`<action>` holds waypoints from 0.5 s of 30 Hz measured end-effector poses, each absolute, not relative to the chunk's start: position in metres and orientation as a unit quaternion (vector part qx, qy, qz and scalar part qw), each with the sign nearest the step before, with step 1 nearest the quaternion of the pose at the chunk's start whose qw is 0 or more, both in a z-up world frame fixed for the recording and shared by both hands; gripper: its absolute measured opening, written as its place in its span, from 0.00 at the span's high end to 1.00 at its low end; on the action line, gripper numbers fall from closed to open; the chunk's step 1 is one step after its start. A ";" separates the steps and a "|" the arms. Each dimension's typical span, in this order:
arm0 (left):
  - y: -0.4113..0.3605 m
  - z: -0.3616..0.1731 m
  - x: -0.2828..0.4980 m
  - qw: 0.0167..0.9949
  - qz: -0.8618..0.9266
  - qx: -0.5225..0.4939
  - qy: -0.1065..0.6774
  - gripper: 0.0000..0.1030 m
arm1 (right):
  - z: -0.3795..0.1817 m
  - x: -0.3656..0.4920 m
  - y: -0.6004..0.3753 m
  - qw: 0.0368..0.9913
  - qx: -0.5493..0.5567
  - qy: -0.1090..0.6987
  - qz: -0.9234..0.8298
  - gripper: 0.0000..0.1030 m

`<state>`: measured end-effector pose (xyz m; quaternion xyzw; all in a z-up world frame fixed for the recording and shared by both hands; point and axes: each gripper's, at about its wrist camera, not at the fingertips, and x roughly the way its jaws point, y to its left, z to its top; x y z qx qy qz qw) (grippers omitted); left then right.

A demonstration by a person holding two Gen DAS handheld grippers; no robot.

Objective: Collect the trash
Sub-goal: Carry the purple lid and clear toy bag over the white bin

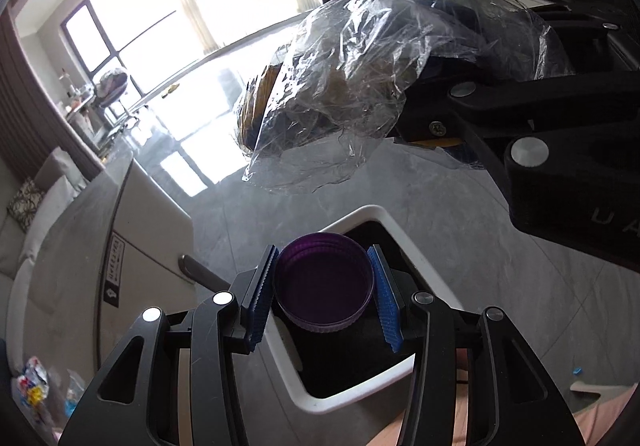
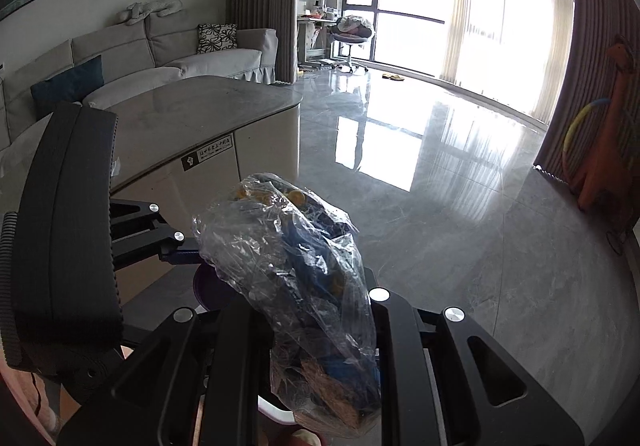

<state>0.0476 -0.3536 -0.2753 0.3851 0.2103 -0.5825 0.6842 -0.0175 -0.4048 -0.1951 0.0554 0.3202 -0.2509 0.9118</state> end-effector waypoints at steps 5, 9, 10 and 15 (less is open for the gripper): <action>-0.366 -0.286 0.047 0.678 -0.580 0.395 0.218 0.56 | -0.209 -0.020 -0.416 0.908 0.069 0.325 -0.255 0.84; -0.374 -0.305 0.058 0.669 -0.574 0.407 0.240 0.56 | -0.230 -0.019 -0.425 0.901 0.088 0.340 -0.252 0.84; -0.376 -0.310 0.060 0.664 -0.573 0.413 0.244 0.56 | -0.236 -0.021 -0.428 0.899 0.094 0.345 -0.251 0.84; -0.386 -0.325 0.072 0.650 -0.566 0.438 0.257 0.56 | -0.263 -0.018 -0.431 0.889 0.115 0.369 -0.245 0.84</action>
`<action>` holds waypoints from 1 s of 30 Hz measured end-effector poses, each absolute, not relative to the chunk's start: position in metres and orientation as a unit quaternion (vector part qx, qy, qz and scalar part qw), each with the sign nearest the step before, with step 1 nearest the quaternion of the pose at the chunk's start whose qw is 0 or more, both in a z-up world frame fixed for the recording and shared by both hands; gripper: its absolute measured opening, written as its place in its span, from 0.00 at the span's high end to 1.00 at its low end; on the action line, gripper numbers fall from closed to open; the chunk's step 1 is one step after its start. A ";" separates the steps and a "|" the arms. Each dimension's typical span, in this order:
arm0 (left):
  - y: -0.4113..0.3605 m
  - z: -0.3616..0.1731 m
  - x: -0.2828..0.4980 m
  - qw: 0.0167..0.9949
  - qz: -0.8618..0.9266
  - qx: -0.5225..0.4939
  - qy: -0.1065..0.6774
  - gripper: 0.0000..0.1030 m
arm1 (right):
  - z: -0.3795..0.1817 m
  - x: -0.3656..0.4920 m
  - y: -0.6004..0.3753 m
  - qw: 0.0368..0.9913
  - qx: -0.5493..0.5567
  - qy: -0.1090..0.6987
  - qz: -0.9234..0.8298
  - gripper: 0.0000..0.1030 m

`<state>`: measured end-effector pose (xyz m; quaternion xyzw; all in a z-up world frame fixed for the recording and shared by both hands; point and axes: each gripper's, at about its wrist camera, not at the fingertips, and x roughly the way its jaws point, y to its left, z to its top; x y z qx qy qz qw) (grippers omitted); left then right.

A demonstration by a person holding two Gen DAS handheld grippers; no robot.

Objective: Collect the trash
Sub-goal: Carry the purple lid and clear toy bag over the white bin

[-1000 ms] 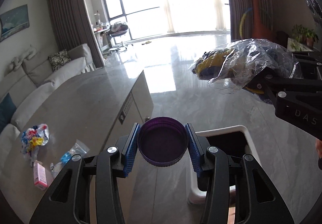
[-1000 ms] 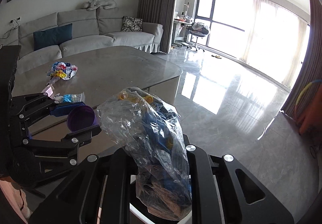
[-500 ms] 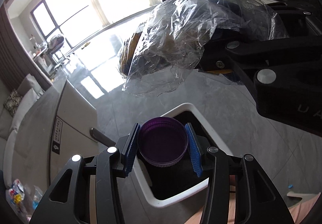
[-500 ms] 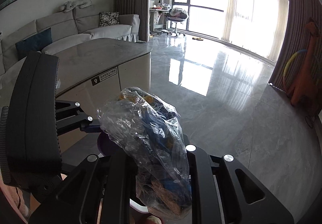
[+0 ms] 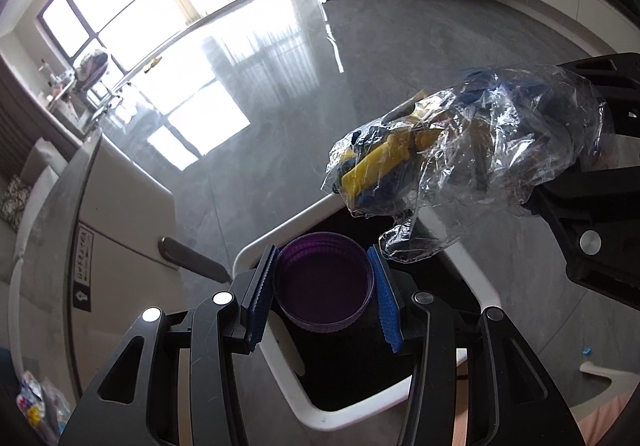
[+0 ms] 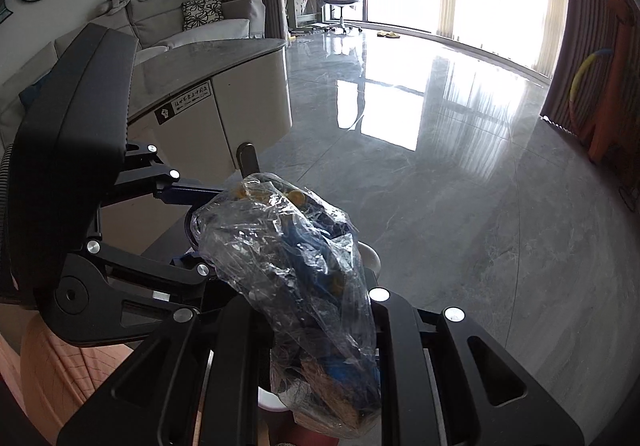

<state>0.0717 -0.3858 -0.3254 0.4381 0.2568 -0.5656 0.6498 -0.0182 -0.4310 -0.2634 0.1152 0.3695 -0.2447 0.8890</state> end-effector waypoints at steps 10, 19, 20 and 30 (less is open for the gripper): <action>-0.402 -0.364 0.075 0.609 -0.563 0.487 0.274 0.56 | -0.274 -0.015 -0.436 0.881 0.129 0.385 -0.243 0.84; -0.411 -0.369 0.062 0.595 -0.558 0.514 0.265 0.55 | -0.278 -0.007 -0.439 0.877 0.132 0.393 -0.242 0.84; -0.413 -0.368 0.059 0.600 -0.550 0.519 0.262 0.46 | -0.278 -0.006 -0.439 0.876 0.131 0.395 -0.242 0.84; -0.406 -0.351 0.040 0.617 -0.522 0.548 0.214 0.05 | -0.282 -0.007 -0.443 0.875 0.131 0.399 -0.241 0.84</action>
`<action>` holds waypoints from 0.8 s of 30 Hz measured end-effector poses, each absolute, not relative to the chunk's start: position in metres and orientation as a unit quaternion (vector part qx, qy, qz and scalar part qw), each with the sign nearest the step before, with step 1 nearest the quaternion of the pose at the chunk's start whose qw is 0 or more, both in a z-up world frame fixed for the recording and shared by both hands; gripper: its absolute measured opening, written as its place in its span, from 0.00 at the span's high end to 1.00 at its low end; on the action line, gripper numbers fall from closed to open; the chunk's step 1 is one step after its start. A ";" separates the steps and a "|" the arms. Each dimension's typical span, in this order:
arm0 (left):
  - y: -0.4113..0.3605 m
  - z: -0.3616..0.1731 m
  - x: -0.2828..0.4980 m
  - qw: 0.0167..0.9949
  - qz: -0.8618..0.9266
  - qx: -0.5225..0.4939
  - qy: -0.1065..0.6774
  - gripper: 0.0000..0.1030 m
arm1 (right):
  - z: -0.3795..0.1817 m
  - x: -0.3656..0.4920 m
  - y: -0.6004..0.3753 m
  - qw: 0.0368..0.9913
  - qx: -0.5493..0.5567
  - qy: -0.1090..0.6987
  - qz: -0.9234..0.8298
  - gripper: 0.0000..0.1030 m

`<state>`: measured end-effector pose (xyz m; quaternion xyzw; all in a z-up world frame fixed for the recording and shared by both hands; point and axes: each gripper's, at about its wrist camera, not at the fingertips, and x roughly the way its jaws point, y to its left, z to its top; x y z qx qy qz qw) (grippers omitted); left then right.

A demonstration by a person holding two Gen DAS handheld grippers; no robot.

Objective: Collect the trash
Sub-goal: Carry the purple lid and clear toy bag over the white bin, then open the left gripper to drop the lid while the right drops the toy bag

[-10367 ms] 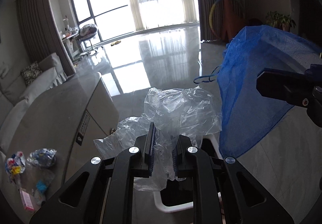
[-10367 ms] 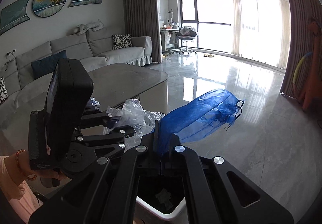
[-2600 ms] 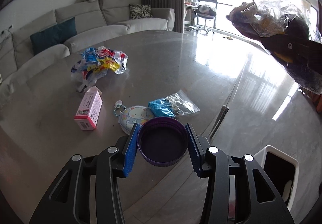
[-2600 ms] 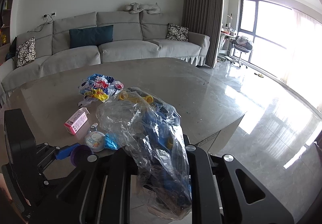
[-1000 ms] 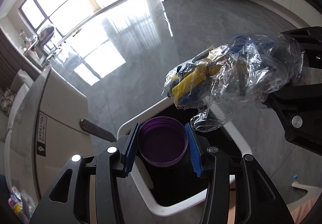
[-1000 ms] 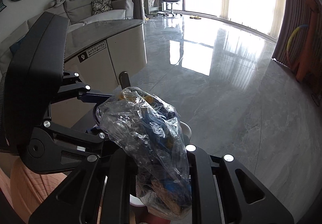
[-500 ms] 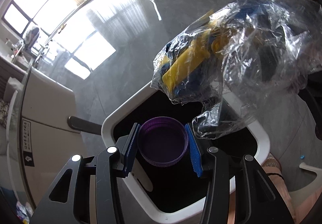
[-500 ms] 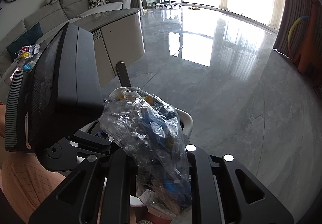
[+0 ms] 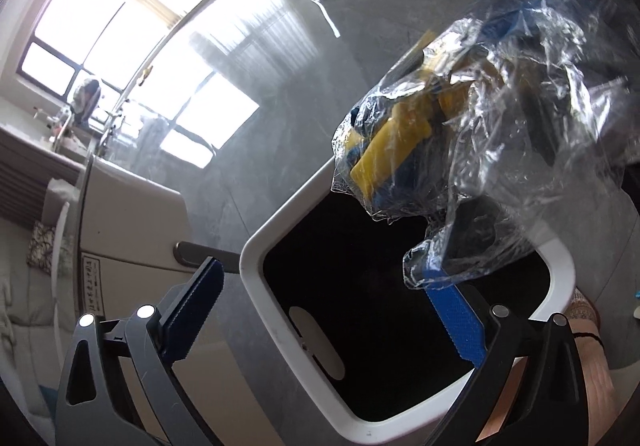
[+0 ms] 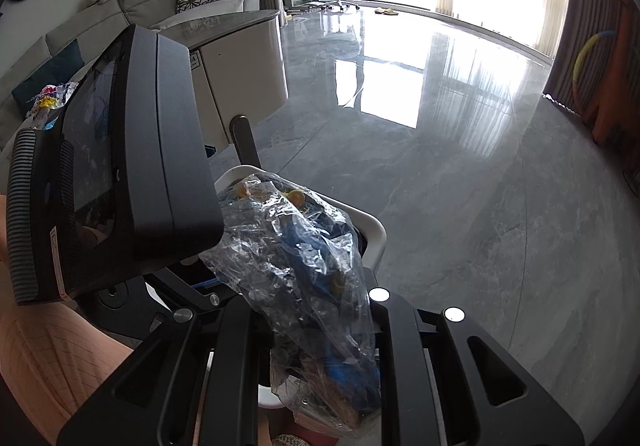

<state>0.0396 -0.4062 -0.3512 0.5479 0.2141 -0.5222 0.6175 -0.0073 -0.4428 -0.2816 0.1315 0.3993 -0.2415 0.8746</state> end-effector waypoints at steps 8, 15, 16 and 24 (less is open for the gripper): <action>-0.390 -0.339 0.036 0.628 -0.516 0.544 0.207 0.05 | -0.287 -0.006 -0.442 0.878 0.132 0.398 -0.232 0.84; -0.372 -0.331 0.067 0.650 -0.504 0.524 0.221 0.05 | -0.298 0.004 -0.442 0.885 0.149 0.392 -0.202 0.83; -0.369 -0.330 0.071 0.653 -0.501 0.522 0.224 0.05 | -0.301 0.007 -0.441 0.888 0.150 0.390 -0.192 0.83; -0.347 -0.337 0.104 0.665 -0.482 0.505 0.265 0.05 | -0.337 0.032 -0.441 0.880 0.138 0.421 -0.169 0.83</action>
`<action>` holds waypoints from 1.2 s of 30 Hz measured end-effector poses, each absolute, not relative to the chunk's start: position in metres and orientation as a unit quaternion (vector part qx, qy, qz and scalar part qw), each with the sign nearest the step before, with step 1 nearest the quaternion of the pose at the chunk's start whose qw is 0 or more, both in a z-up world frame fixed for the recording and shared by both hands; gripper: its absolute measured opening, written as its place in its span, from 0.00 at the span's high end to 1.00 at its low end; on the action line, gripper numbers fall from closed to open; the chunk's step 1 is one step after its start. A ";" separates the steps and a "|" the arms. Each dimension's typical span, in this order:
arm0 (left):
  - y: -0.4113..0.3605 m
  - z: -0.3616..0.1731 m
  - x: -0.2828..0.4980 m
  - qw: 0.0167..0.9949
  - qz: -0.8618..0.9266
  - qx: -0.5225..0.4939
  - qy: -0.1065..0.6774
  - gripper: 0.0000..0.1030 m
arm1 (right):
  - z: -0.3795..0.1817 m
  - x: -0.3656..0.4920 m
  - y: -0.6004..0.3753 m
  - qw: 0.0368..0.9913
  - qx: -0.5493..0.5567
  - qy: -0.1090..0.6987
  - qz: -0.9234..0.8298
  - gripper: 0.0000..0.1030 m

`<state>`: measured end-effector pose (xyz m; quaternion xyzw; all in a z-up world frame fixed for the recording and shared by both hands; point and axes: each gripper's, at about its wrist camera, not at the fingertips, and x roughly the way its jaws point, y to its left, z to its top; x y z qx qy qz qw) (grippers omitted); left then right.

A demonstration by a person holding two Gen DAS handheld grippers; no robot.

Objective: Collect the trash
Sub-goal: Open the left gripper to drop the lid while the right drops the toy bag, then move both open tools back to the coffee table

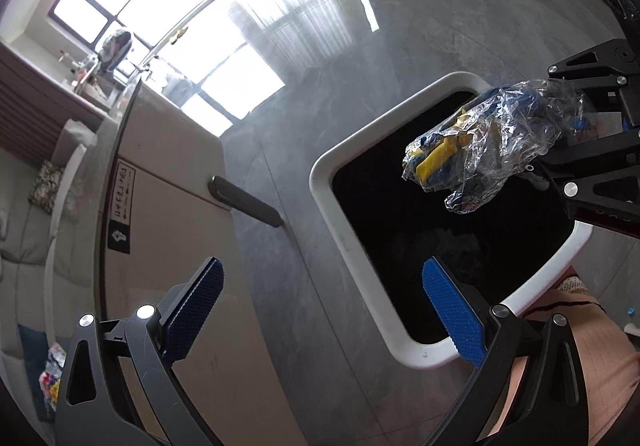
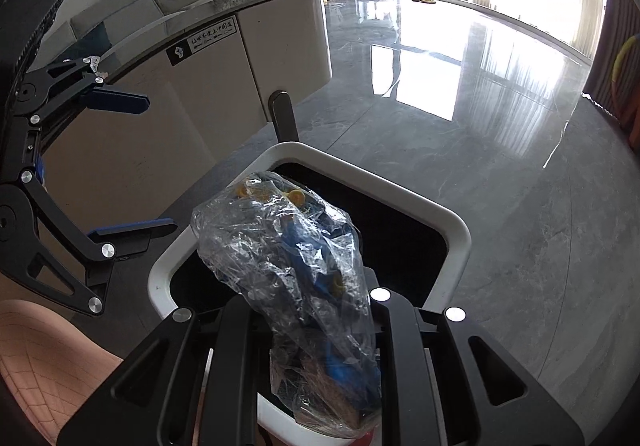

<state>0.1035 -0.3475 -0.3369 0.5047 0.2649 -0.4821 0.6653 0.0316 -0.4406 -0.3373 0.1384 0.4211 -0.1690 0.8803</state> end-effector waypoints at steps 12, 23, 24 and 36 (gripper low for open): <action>-0.345 -0.338 0.112 0.666 -0.487 0.499 0.265 0.05 | -0.375 0.052 -0.429 0.849 0.104 0.499 -0.143 0.05; -0.343 -0.334 0.116 0.669 -0.490 0.492 0.265 0.05 | -0.363 0.049 -0.432 0.856 0.083 0.483 -0.163 0.05; -0.342 -0.333 0.117 0.670 -0.490 0.490 0.265 0.05 | -0.360 0.049 -0.432 0.858 0.083 0.481 -0.162 0.05; -0.312 -0.302 0.139 0.718 -0.475 0.427 0.276 0.05 | -0.301 0.052 -0.420 0.893 0.065 0.417 -0.159 0.05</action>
